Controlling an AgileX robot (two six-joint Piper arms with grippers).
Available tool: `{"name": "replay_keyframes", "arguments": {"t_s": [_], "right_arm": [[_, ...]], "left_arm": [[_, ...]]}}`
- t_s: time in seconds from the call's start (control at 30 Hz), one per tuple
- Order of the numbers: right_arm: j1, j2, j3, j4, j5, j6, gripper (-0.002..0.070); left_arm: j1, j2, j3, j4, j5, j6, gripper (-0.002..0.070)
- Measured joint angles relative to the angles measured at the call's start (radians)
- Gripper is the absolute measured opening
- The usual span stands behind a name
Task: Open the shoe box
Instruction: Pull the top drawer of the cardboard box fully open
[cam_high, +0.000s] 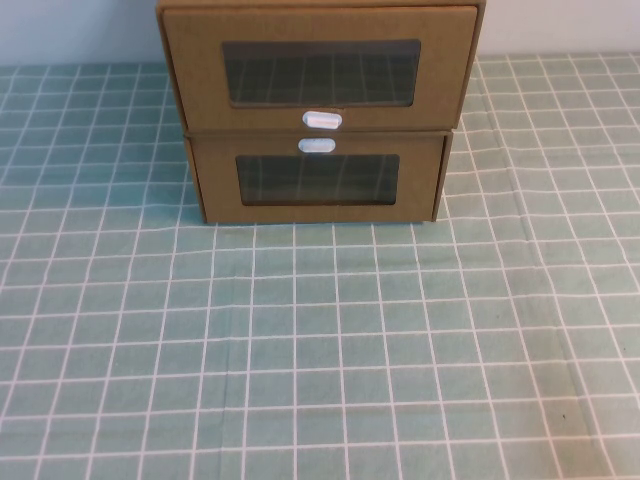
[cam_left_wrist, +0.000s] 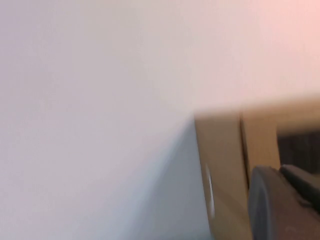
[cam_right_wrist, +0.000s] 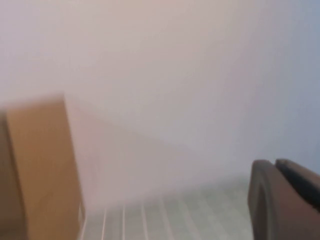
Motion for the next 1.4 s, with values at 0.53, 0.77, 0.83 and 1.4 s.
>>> {"name": "replay_keyframes", "arguments": {"t_s": [0.53, 0.77, 0.83, 1.4], "right_arm": [[0.000, -0.006, 0.000, 0.023, -0.593, 0.000, -0.0013], [0.000, -0.007, -0.018, -0.040, -0.747, 0.152, -0.0013], [0.000, -0.007, -0.076, -0.110, -0.705, 0.218, -0.0013], [0.000, 0.318, -0.896, -0.349, -0.099, 0.460, -0.0013]], "left_arm": [[0.000, 0.000, 0.000, 0.001, -0.368, 0.000, -0.0005], [0.000, -0.002, -0.004, -0.006, -0.596, -0.050, -0.0005], [0.000, -0.002, -0.036, -0.006, -0.589, -0.074, -0.0005], [0.000, 0.280, -0.678, -0.034, -0.259, -0.080, -0.0005]]}}
